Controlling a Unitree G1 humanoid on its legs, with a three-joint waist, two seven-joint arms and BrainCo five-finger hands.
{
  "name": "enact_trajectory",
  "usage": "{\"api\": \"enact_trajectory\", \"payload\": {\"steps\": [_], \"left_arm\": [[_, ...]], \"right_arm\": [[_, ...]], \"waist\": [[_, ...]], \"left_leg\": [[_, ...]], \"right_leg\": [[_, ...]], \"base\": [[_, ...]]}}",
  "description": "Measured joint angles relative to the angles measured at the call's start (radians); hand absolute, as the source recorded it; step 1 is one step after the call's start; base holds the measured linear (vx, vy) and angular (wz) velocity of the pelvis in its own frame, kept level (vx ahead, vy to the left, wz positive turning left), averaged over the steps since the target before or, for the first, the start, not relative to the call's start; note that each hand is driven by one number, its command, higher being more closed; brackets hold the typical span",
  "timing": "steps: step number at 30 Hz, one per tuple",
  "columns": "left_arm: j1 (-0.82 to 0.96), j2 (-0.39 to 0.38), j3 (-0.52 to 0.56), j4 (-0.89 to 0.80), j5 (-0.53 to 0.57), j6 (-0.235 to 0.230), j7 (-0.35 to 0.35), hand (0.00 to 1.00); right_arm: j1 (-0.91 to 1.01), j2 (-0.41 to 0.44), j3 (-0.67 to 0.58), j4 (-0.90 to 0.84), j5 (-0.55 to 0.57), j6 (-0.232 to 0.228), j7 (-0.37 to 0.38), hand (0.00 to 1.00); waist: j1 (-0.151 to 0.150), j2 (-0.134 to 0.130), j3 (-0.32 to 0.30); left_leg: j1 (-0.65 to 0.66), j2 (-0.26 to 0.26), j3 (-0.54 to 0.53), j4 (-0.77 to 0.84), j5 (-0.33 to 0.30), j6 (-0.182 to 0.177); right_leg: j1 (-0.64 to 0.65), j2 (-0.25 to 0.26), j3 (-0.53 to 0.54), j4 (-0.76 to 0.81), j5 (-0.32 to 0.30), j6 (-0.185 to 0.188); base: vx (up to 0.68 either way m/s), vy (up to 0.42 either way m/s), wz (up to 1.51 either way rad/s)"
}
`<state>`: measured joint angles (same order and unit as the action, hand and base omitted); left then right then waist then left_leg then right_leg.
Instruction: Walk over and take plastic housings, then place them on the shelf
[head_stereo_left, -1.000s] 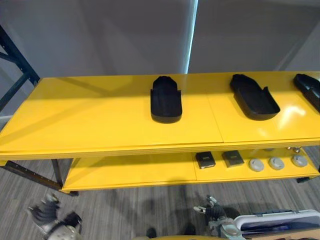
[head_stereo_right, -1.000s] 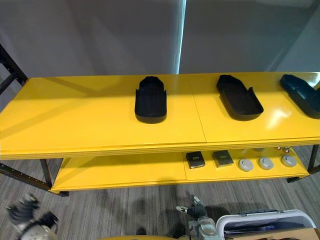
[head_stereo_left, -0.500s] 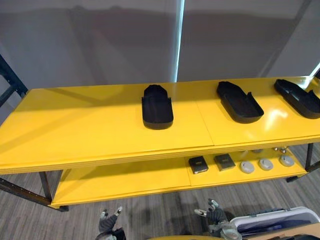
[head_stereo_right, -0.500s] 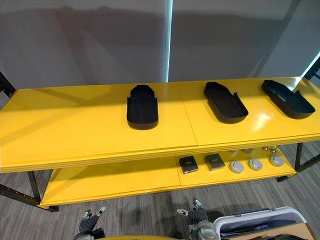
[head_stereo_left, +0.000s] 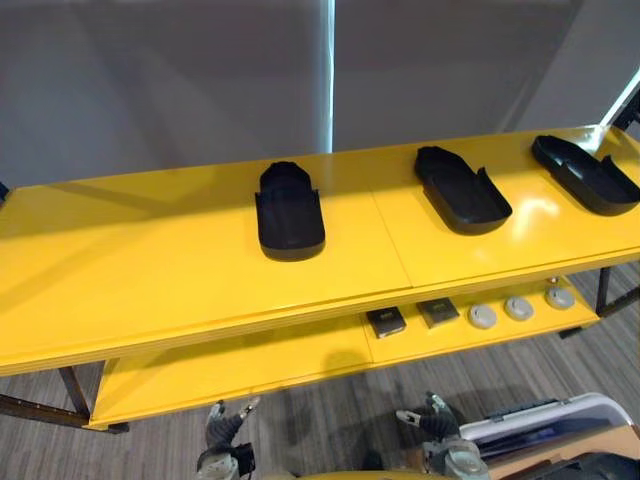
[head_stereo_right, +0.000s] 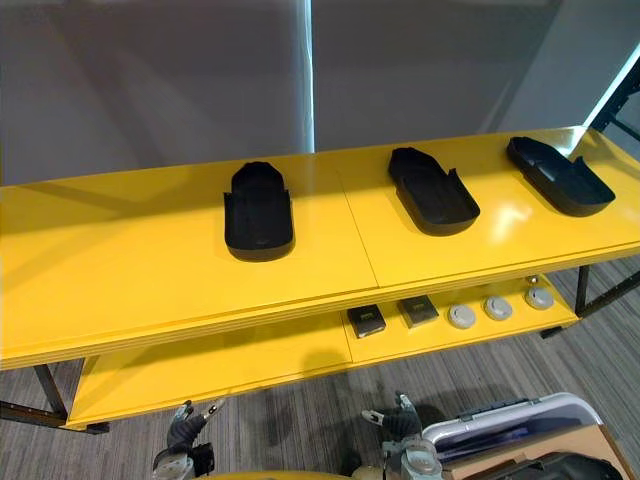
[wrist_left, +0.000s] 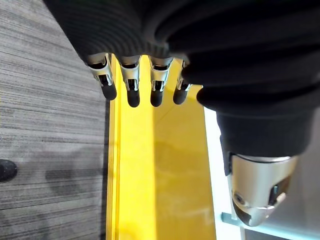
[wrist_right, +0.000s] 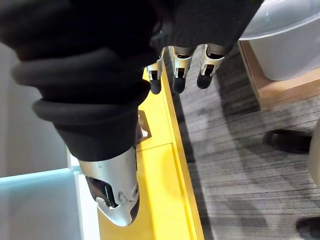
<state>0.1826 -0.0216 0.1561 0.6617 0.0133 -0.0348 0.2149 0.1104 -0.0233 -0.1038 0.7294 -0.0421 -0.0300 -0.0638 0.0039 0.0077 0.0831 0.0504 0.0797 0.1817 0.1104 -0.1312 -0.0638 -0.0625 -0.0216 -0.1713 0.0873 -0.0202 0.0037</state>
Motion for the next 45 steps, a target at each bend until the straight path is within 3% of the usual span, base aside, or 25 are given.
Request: {"api": "enact_trajectory", "payload": {"steps": [2, 5, 9, 10, 12, 14, 16, 18, 21, 23, 26, 31, 32, 33, 34, 35, 36, 37, 38, 42, 45], "left_arm": [[-0.010, 0.000, 0.000, -0.001, 0.000, -0.008, 0.000, 0.00], [-0.015, -0.001, 0.002, -0.004, 0.001, -0.014, 0.000, 0.00], [-0.009, 0.007, 0.006, -0.041, 0.002, -0.015, 0.004, 0.00], [-0.015, 0.003, 0.009, -0.055, 0.003, -0.015, 0.005, 0.00], [-0.039, -0.003, 0.013, -0.075, 0.006, -0.015, 0.005, 0.00], [-0.046, 0.006, 0.008, -0.078, 0.008, -0.016, 0.005, 0.00], [-0.048, 0.009, 0.004, -0.080, 0.009, -0.016, 0.004, 0.00], [-0.057, 0.011, 0.006, -0.079, 0.010, -0.016, 0.003, 0.00], [-0.065, 0.018, 0.011, -0.040, 0.010, -0.012, 0.005, 0.00], [-0.100, 0.015, -0.021, 0.012, 0.010, -0.012, 0.005, 0.00], [-0.103, 0.013, -0.051, 0.021, 0.011, -0.012, 0.003, 0.00], [-0.100, 0.015, -0.066, 0.057, 0.021, -0.011, 0.003, 0.00], [-0.091, 0.016, -0.065, 0.055, 0.022, -0.011, 0.003, 0.00], [-0.084, 0.018, -0.058, 0.058, 0.026, -0.006, 0.003, 0.00], [-0.079, 0.016, -0.056, 0.057, 0.026, -0.004, 0.003, 0.00], [-0.068, 0.017, -0.048, 0.054, 0.026, -0.003, 0.003, 0.00], [-0.068, 0.028, -0.038, 0.054, 0.026, -0.003, 0.003, 0.00], [-0.071, 0.039, -0.033, 0.054, 0.026, -0.004, 0.003, 0.00], [-0.074, 0.048, -0.032, 0.057, 0.026, -0.003, 0.003, 0.00], [-0.089, 0.055, -0.036, 0.079, 0.028, -0.002, 0.002, 0.00], [-0.103, 0.047, -0.043, 0.079, 0.027, 0.003, 0.002, 0.00]], "right_arm": [[-0.008, -0.003, -0.006, -0.002, 0.000, -0.003, 0.000, 0.00], [-0.009, 0.001, -0.007, -0.014, -0.006, -0.004, -0.001, 0.00], [-0.048, 0.016, 0.004, -0.052, -0.042, 0.003, -0.006, 0.00], [-0.049, 0.014, 0.004, -0.051, -0.048, 0.007, -0.008, 0.00], [-0.038, 0.018, 0.005, -0.051, -0.052, 0.012, -0.010, 0.00], [-0.015, 0.019, 0.005, -0.050, -0.060, 0.012, -0.008, 0.00], [-0.008, 0.019, 0.005, -0.046, -0.069, 0.011, -0.007, 0.00], [-0.015, 0.017, 0.007, -0.031, -0.076, 0.009, -0.007, 0.00], [-0.099, -0.019, 0.034, 0.051, -0.083, 0.008, -0.012, 0.00], [-0.106, -0.049, 0.024, 0.082, -0.085, 0.011, -0.022, 0.00], [-0.077, -0.065, 0.020, 0.082, -0.086, 0.011, -0.023, 0.00], [-0.070, -0.069, -0.004, 0.110, -0.086, 0.015, -0.025, 0.00], [-0.083, -0.065, -0.004, 0.115, -0.086, 0.018, -0.025, 0.00], [-0.100, -0.058, -0.004, 0.111, -0.086, 0.018, -0.025, 0.00], [-0.104, -0.060, -0.002, 0.110, -0.085, 0.017, -0.025, 0.00], [-0.105, -0.058, 0.002, 0.110, -0.085, 0.016, -0.025, 0.00], [-0.105, -0.058, 0.002, 0.109, -0.085, 0.016, -0.025, 0.00], [-0.106, -0.057, 0.003, 0.107, -0.085, 0.016, -0.025, 0.00], [-0.101, -0.065, 0.000, 0.107, -0.085, 0.016, -0.027, 0.00], [-0.055, -0.062, -0.032, 0.106, -0.065, 0.017, -0.030, 0.00], [-0.019, -0.061, -0.056, 0.083, -0.028, 0.017, -0.048, 0.00]], "waist": [[-0.019, -0.001, 0.007], [-0.018, -0.010, 0.033], [-0.013, -0.031, 0.070], [-0.013, -0.026, 0.074], [-0.003, -0.019, 0.092], [0.003, -0.024, 0.089], [0.006, -0.040, 0.079], [0.015, -0.070, 0.058], [0.034, -0.069, 0.053], [0.019, -0.052, 0.050], [0.008, -0.034, 0.037], [-0.002, -0.001, 0.031], [-0.002, 0.006, 0.031], [-0.001, 0.006, 0.034], [-0.005, 0.015, 0.036], [0.007, 0.020, 0.031], [0.009, 0.019, 0.031], [0.009, 0.017, 0.029], [0.002, 0.024, 0.032], [-0.027, 0.024, 0.038], [-0.034, 0.017, 0.072]], "left_leg": [[0.003, -0.006, -0.001, -0.006, -0.011, 0.017], [0.009, -0.018, 0.039, 0.015, -0.025, 0.025], [-0.084, -0.008, 0.217, 0.130, -0.076, 0.073], [-0.110, 0.005, 0.253, 0.138, -0.077, 0.093], [-0.096, 0.030, 0.307, 0.137, -0.075, 0.106], [-0.078, 0.039, 0.336, 0.140, -0.074, 0.107], [-0.082, 0.041, 0.354, 0.152, -0.073, 0.107], [-0.127, 0.049, 0.367, 0.216, -0.070, 0.102], [-0.151, 0.066, 0.337, 0.225, -0.052, 0.073], [-0.138, 0.080, 0.330, 0.216, -0.035, 0.049], [-0.095, 0.080, 0.310, 0.164, -0.016, 0.024], [-0.048, 0.089, 0.354, 0.084, 0.013, 0.012], [-0.035, 0.112, 0.406, 0.067, 0.025, 0.017], [-0.022, 0.116, 0.468, 0.053, 0.027, 0.017], [-0.008, 0.121, 0.494, 0.044, 0.027, 0.017], [0.021, 0.136, 0.574, 0.038, 0.030, 0.002], [0.029, 0.139, 0.589, 0.041, 0.032, -0.005], [0.031, 0.137, 0.596, 0.044, 0.036, -0.013], [0.030, 0.149, 0.561, 0.038, 0.047, -0.027], [0.034, 0.210, 0.527, 0.072, 0.049, -0.035], [-0.004, 0.247, 0.343, 0.211, 0.006, 0.007]], "right_leg": [[-0.018, -0.002, 0.015, 0.019, 0.000, 0.000], [-0.050, -0.004, 0.072, 0.049, 0.010, 0.009], [-0.126, 0.005, 0.220, -0.028, 0.105, 0.059], [-0.147, 0.001, 0.178, -0.024, 0.089, 0.061], [-0.198, -0.030, 0.068, 0.237, 0.002, 0.032], [-0.147, -0.056, 0.033, 0.450, -0.122, 0.050], [-0.070, -0.072, 0.034, 0.521, -0.196, 0.078], [0.012, -0.084, 0.036, 0.398, -0.229, 0.076], [0.079, -0.038, 0.070, 0.164, -0.212, 0.043], [0.105, -0.024, 0.095, 0.106, -0.191, 0.011], [0.110, -0.004, 0.141, 0.083, -0.170, 0.002], [0.070, 0.025, 0.201, 0.063, -0.103, 0.007], [0.054, 0.021, 0.156, 0.038, -0.085, 0.015], [0.037, -0.042, -0.031, 0.056, -0.118, -0.010], [0.032, -0.072, -0.155, 0.087, -0.136, -0.023], [0.034, -0.158, -0.382, 0.124, -0.137, -0.037], [0.043, -0.171, -0.437, 0.117, -0.119, -0.024], [0.041, -0.168, -0.451, 0.097, -0.077, 0.017], [0.044, -0.132, -0.412, 0.070, -0.061, 0.016], [0.043, -0.070, -0.370, 0.054, -0.062, -0.017], [0.066, -0.049, -0.324, 0.069, -0.088, -0.040]], "base": [[-0.08, 0.035, -0.18], [-0.13, 0.059, -0.61], [-0.23, 0.079, -1.22], [-0.23, 0.049, -0.95], [-0.18, 0.065, -0.79], [-0.07, 0.026, -0.44], [-0.07, -0.055, -0.32], [-0.05, -0.146, -0.55], [-0.09, -0.189, -1.07], [-0.09, -0.090, -0.35], [-0.10, -0.097, -0.43], [-0.08, -0.032, -0.75], [-0.20, -0.067, -1.35], [-0.21, -0.056, -1.30], [-0.17, -0.022, -1.65], [-0.10, -0.013, -1.34], [-0.06, -0.045, -1.44], [-0.02, -0.123, -0.85], [0.00, -0.191, -0.86], [0.00, -0.162, -0.45], [-0.04, -0.133, -0.46]]}}
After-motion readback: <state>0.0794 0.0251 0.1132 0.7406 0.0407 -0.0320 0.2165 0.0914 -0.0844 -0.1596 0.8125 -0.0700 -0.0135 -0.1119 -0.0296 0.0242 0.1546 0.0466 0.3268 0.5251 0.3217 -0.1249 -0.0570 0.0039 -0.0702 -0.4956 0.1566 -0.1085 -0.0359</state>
